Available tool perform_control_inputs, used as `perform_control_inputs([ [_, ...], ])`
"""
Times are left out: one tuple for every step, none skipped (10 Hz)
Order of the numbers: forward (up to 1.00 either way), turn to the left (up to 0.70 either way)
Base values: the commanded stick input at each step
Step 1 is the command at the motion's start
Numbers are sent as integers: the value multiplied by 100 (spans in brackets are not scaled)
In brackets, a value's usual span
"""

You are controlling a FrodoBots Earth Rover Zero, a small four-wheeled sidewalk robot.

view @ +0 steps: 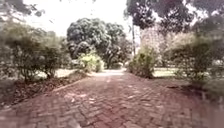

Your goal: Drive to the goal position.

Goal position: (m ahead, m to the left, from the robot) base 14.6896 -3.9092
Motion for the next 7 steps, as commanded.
perform_control_inputs([
  [70,-18],
  [70,-35],
  [70,-35],
  [70,-33],
  [70,-17],
  [70,0],
  [70,0],
])
